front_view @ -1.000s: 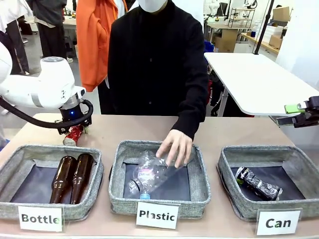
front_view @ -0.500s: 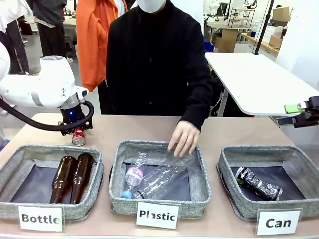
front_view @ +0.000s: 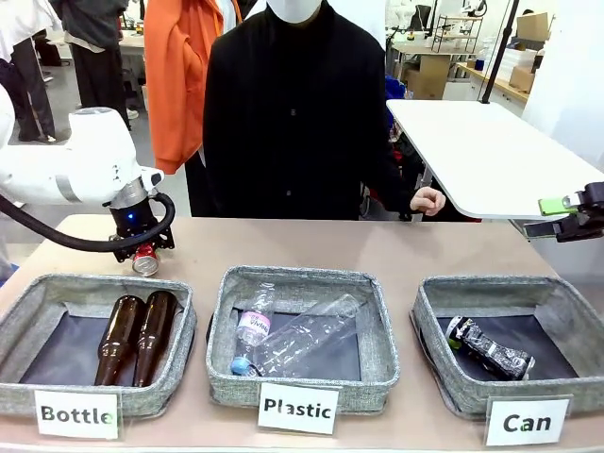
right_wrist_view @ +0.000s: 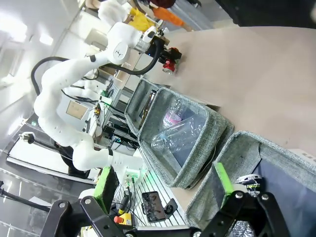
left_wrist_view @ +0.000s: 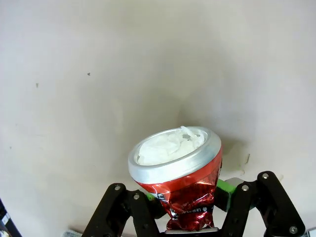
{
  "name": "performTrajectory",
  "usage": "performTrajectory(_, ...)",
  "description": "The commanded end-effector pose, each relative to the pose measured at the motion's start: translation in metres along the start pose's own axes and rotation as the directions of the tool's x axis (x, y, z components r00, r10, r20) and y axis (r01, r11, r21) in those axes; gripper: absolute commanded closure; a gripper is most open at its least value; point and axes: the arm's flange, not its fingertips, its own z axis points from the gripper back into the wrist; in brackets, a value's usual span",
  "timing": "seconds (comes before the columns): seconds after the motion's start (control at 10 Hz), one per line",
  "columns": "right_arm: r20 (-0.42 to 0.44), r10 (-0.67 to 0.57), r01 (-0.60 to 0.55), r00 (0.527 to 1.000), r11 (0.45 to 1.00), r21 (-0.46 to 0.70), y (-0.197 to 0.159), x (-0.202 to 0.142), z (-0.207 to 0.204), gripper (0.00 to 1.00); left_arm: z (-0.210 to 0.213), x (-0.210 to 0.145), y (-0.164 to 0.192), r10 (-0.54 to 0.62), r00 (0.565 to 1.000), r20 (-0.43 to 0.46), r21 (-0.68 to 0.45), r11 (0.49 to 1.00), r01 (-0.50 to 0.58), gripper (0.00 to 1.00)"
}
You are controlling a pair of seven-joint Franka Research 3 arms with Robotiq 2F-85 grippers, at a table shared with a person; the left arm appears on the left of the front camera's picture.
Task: Sort the can waste into the basket.
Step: Pick up the can waste from the table and place it in the right Fabric basket.
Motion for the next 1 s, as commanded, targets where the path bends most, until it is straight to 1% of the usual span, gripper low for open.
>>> performTrajectory(0.0,-0.013,-0.005,0.005,1.0,1.0,-0.003,0.004,0.001,0.002,0.0,0.024,-0.005,0.01,-0.092,0.994,-0.066,-0.096,0.992,0.086,1.0)
performTrajectory(0.1,-0.013,-0.005,0.005,1.0,1.0,-0.003,0.004,0.001,0.002,0.0,0.057,-0.019,0.019,-0.116,0.99,-0.078,-0.15,0.983,0.103,1.0)
performTrajectory(0.2,-0.013,-0.005,0.005,1.0,1.0,-0.003,0.004,0.001,0.002,0.0,0.102,-0.046,0.031,-0.178,0.98,-0.088,-0.193,0.968,0.159,1.0)
performTrajectory(0.3,-0.013,-0.005,0.005,1.0,1.0,-0.003,0.004,0.001,0.002,0.0,0.146,-0.079,0.046,-0.287,0.953,-0.101,-0.255,0.933,0.254,1.0)
performTrajectory(0.4,-0.013,-0.005,0.005,1.0,1.0,-0.003,0.004,0.001,0.002,0.0,0.177,-0.113,0.064,-0.385,0.916,-0.115,-0.26,0.901,0.347,1.0)
performTrajectory(0.5,-0.013,-0.005,0.005,1.0,1.0,-0.003,0.004,0.001,0.002,0.0,0.19,-0.144,0.079,-0.451,0.886,-0.107,-0.252,0.874,0.414,1.0)
performTrajectory(0.6,-0.013,-0.005,0.005,1.0,1.0,-0.003,0.004,0.001,0.002,0.0,0.194,-0.176,0.095,-0.534,0.843,-0.07,-0.231,0.831,0.506,1.0)
performTrajectory(0.7,-0.013,-0.005,0.005,1.0,1.0,-0.003,0.004,0.001,0.002,0.0,0.191,-0.197,0.107,-0.601,0.799,-0.023,-0.225,0.782,0.582,1.0)
performTrajectory(0.8,-0.013,-0.005,0.005,1.0,1.0,-0.003,0.004,0.001,0.002,0.0,0.187,-0.21,0.116,-0.609,0.792,0.04,-0.218,0.768,0.602,1.0)
performTrajectory(0.9,-0.013,-0.005,0.005,1.0,1.0,-0.003,0.004,0.001,0.002,0.0,0.184,-0.203,0.123,-0.559,0.826,0.073,-0.237,0.795,0.559,1.0)
